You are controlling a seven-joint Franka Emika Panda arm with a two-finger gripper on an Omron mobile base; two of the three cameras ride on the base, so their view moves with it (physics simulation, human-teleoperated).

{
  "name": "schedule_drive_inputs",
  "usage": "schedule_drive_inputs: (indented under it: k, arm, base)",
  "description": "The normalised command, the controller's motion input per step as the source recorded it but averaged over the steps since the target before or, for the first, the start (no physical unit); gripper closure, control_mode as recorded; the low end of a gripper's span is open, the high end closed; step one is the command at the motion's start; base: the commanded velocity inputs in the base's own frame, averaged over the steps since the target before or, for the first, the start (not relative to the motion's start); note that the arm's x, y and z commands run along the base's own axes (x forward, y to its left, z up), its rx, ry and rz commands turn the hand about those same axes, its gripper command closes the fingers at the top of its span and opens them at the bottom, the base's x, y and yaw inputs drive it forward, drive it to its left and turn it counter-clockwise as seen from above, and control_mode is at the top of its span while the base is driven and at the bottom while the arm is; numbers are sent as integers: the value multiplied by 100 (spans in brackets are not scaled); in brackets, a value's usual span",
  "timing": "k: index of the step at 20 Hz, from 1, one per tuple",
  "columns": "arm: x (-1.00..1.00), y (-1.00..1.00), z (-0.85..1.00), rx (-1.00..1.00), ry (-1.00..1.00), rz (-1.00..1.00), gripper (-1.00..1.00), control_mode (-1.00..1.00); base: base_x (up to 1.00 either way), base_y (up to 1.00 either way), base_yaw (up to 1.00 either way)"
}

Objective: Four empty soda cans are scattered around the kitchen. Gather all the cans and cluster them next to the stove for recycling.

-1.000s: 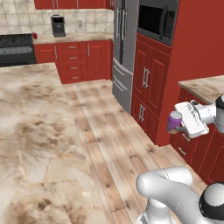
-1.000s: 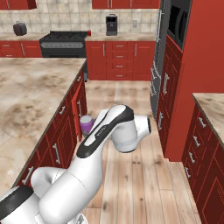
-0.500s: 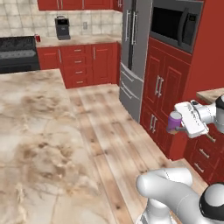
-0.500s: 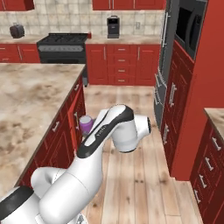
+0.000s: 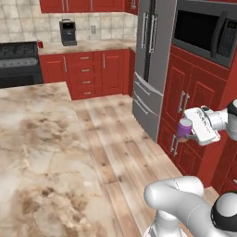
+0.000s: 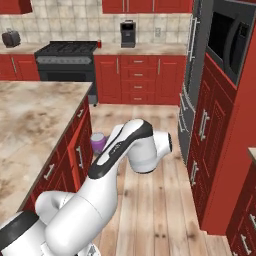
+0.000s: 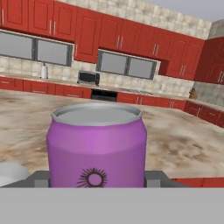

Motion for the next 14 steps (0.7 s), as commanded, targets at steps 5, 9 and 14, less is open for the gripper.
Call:
schedule_drive_inputs:
  k: [5, 9, 14]
  arm:
    - [0, 0, 0, 0, 0, 0, 100, 100]
    - [0, 0, 0, 0, 0, 0, 100, 100]
    - [0, 0, 0, 0, 0, 0, 100, 100]
  base:
    - [56, 19, -2]
    - [46, 12, -2]
    - [75, 19, -2]
